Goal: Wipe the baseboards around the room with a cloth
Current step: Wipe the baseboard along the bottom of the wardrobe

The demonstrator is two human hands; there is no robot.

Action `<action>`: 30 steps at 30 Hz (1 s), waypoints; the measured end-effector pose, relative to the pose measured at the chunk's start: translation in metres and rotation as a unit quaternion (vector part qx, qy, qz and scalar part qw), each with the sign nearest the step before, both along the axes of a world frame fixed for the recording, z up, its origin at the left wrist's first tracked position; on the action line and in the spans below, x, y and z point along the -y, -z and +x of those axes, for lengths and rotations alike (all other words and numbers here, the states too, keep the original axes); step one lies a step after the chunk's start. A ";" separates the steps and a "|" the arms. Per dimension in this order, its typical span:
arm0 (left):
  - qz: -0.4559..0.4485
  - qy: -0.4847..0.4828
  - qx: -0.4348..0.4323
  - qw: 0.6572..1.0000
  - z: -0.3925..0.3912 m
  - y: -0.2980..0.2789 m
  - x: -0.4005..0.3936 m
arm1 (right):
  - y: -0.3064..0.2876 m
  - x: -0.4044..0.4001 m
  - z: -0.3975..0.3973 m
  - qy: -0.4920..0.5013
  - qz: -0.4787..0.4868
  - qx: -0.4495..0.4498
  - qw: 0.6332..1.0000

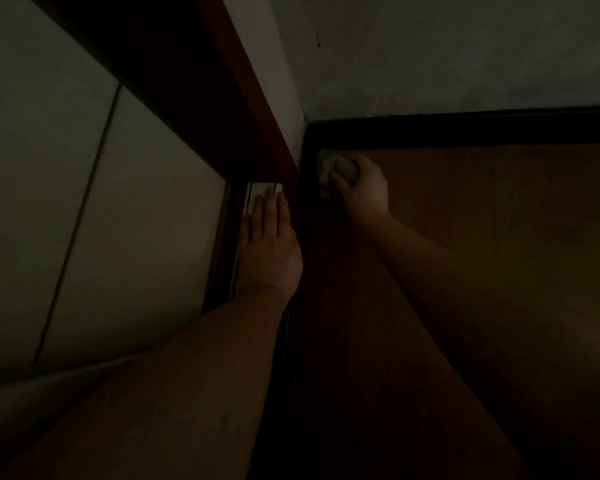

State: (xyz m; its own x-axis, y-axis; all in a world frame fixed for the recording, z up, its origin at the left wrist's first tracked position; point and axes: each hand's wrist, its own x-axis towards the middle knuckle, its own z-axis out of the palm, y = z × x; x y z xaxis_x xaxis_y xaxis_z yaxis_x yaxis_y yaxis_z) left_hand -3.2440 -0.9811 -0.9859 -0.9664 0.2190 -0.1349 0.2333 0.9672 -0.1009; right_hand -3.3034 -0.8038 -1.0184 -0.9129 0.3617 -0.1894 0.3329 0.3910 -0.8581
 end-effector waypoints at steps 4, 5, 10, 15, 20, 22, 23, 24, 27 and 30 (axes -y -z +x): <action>-0.011 0.011 -0.004 1.000 0.001 -0.001 -0.001 | 0.014 0.025 0.074 -0.016 -0.045 0.006 0.999; -0.010 0.011 -0.004 1.000 -0.001 -0.001 0.000 | 0.017 0.035 0.092 -0.030 -0.045 0.009 0.998; -0.012 0.012 -0.017 1.000 0.001 -0.004 -0.002 | 0.024 0.084 0.177 -0.088 -0.055 0.004 0.995; -0.016 0.010 -0.018 1.000 0.003 -0.005 -0.003 | 0.026 0.095 0.178 -0.054 -0.059 -0.014 0.997; -0.014 0.007 -0.019 1.000 0.001 0.000 -0.001 | 0.025 0.079 0.140 -0.067 -0.027 -0.035 0.997; -0.009 0.009 -0.019 1.000 0.001 0.001 0.000 | 0.023 0.070 0.113 -0.058 -0.017 -0.045 0.997; -0.008 0.009 -0.019 1.000 0.001 0.001 0.000 | 0.022 0.065 0.098 -0.052 -0.012 -0.047 0.997; -0.008 0.010 -0.019 1.000 0.001 0.002 0.000 | 0.021 0.060 0.083 -0.047 -0.007 -0.049 0.998; -0.006 0.017 -0.021 1.000 0.003 0.001 0.000 | 0.020 0.046 0.043 -0.040 0.019 -0.061 0.997; 0.002 0.013 -0.017 1.000 0.003 0.002 0.001 | 0.023 0.036 0.007 -0.017 0.038 -0.065 0.997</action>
State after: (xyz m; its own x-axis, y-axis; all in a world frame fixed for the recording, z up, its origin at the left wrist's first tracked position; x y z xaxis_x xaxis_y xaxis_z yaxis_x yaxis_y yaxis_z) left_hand -3.2410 -0.9817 -0.9881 -0.9641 0.2453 -0.1012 0.2555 0.9612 -0.1045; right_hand -3.2963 -0.8401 -1.0416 -0.9402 0.3380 -0.0421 0.2059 0.4655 -0.8607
